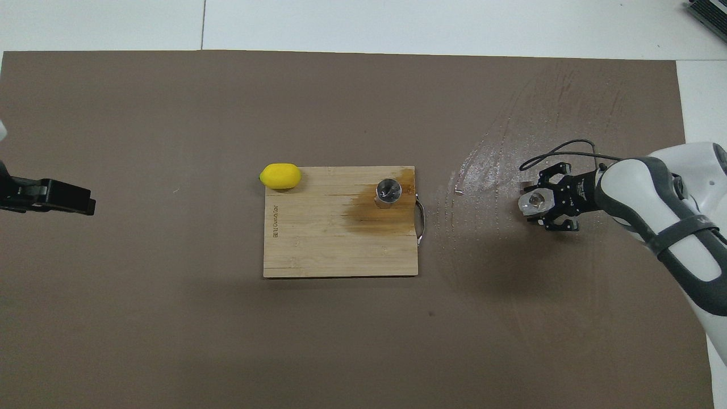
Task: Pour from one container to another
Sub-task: 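Lower the glass cup onto the table and open the right gripper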
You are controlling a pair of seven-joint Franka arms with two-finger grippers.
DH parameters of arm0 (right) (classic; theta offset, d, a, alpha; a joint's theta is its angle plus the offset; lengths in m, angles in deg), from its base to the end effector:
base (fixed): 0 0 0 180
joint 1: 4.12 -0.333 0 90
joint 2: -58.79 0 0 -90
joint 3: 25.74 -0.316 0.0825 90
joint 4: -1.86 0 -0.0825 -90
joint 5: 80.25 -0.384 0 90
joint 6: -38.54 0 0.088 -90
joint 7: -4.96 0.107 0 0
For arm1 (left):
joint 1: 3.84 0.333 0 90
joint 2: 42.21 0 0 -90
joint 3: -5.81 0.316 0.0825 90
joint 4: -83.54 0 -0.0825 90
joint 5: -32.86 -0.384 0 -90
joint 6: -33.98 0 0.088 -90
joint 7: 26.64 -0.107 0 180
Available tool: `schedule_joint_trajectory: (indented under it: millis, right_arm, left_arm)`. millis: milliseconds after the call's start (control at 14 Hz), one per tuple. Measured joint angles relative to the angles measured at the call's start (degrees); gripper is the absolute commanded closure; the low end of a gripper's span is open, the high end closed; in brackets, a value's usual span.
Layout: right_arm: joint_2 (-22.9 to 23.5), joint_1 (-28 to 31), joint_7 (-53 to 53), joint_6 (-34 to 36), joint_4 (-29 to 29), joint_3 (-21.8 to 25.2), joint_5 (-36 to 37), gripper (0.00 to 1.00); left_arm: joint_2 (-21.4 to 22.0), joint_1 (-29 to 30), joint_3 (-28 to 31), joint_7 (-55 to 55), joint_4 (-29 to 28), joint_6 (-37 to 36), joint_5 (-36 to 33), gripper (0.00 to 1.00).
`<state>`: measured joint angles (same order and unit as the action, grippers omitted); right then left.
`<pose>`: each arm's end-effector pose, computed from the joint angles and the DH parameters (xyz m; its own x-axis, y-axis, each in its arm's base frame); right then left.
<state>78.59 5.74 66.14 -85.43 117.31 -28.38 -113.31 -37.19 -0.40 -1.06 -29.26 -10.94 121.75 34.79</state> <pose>0.5816 -0.0525 0.2706 -0.0105 -0.8798 -0.4751 -0.9992 -0.0094 0.0396 0.5214 -0.0379 0.6313 0.9940 -0.1059 -0.0290 -0.1052 -0.9941 0.0246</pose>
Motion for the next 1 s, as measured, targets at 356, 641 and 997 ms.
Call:
schedule_joint_trajectory:
  millis: [356, 641, 997]
  right_arm:
    - [-2.69, 2.05, -0.37, 0.98, 0.6, 0.11, 0.03, 0.0]
    - [-6.69, 2.16, -4.44, 5.55, 0.79, -0.14, 3.94, 0.0]
    - [-8.23, -2.72, -19.3, 5.78, 0.37, -0.6, 16.42, 0.0]
  left_arm:
    - [0.0, 0.0, 0.0, 0.0, 0.0, 0.0, 0.0, 0.0]
    - [0.0, 0.0, 0.0, 0.0, 0.0, 0.0, 0.0, 0.0]
    - [0.0, 0.0, 0.0, 0.0, 0.0, 0.0, 0.0, 0.0]
